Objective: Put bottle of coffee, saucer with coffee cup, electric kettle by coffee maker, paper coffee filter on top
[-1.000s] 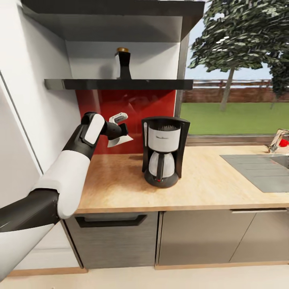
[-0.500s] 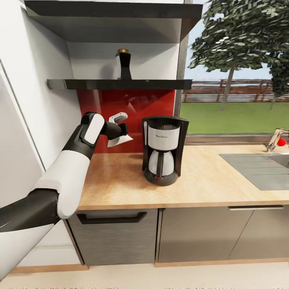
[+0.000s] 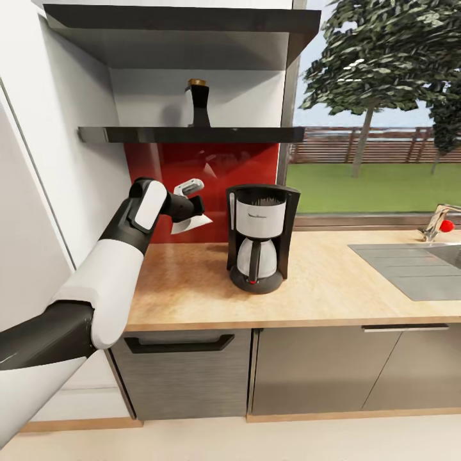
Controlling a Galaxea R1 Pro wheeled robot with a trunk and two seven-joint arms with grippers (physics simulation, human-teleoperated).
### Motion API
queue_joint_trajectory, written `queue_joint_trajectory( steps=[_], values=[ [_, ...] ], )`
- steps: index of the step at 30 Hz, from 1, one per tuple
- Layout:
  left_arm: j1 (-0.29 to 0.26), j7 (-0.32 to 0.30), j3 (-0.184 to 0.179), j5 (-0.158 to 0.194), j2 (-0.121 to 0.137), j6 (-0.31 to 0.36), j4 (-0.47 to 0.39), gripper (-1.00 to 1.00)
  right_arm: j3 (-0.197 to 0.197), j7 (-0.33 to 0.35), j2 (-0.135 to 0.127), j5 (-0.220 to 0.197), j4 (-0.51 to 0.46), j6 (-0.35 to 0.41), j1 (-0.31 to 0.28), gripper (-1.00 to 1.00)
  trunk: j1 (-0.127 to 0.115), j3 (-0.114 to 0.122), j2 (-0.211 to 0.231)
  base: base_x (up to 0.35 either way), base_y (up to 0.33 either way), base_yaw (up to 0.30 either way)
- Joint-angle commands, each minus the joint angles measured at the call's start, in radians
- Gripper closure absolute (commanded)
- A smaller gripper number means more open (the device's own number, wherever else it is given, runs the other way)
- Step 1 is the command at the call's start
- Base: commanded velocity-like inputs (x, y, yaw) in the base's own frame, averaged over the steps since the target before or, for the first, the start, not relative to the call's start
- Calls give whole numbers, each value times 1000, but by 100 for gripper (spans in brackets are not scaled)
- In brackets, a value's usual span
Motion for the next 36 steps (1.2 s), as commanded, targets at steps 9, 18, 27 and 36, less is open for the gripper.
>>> queue_joint_trajectory(
  steps=[9,18,27,36],
  values=[
    [-53,8,0,9,-1,4,12,100,1,0,0,3,0,-3,-1,-100,0,-1,-1,-1,0,0],
    [-169,6,-1,9,-8,8,127,100,1,0,0,3,0,-3,-1,-100,0,-1,-1,0,0,0],
    [-295,-11,-5,9,-35,10,274,100,1,0,0,3,0,-3,-1,-100,0,-1,-1,0,0,0],
    [-422,-313,-350,8,-42,16,362,100,1,0,0,3,0,-3,-1,-100,0,-1,-1,0,0,0]
  ],
)
